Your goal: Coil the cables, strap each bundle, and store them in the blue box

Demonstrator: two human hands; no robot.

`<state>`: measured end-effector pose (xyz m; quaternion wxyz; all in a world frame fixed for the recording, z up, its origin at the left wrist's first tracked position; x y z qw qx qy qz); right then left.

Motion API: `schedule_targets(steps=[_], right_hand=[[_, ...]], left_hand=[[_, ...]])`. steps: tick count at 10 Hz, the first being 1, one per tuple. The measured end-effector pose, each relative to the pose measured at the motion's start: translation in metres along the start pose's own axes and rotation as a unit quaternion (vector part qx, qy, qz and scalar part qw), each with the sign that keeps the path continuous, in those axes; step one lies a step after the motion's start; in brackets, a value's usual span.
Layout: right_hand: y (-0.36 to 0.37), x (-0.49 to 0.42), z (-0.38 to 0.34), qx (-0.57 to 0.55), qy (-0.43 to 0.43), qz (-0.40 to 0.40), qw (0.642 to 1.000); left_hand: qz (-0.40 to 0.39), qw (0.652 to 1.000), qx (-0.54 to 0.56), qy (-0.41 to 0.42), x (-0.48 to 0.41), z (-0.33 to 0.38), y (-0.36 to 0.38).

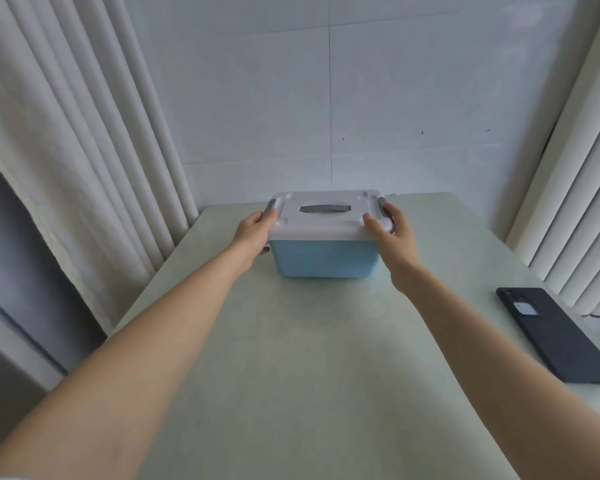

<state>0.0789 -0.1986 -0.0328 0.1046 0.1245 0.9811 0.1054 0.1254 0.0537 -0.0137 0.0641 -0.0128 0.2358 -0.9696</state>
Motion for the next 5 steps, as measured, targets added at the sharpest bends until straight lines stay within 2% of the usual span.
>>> schedule_targets(steps=[1, 2, 3, 4, 5], right_hand=[[-0.009, -0.012, -0.011, 0.056, 0.029, -0.019, 0.998], [-0.014, -0.027, -0.036, 0.111, 0.025, -0.012, 0.993], [-0.013, -0.039, -0.064, 0.184, 0.005, -0.064, 0.981], [-0.01, -0.051, -0.098, 0.302, 0.008, -0.148, 0.942], [-0.007, -0.062, -0.135, 0.352, 0.065, -0.207, 0.91]], left_hand=[[0.03, 0.997, -0.066, 0.006, -0.001, -0.004, -0.01], [0.051, 0.981, -0.18, 0.052, -0.001, 0.006, -0.026], [0.016, 0.965, -0.247, 0.084, 0.0, 0.023, -0.04], [-0.041, 0.95, -0.276, 0.14, 0.003, 0.049, -0.058], [-0.102, 0.946, -0.259, 0.168, 0.009, 0.082, -0.072]])
Point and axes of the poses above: each hand's wrist, its own x-axis away from the middle knuckle, its own y-axis out of the palm, z = x × y, the point moved 1 cm from there along -x, towards the middle knuckle, and after that the axes turned 13 degrees about -x, right-handed, at the moved point
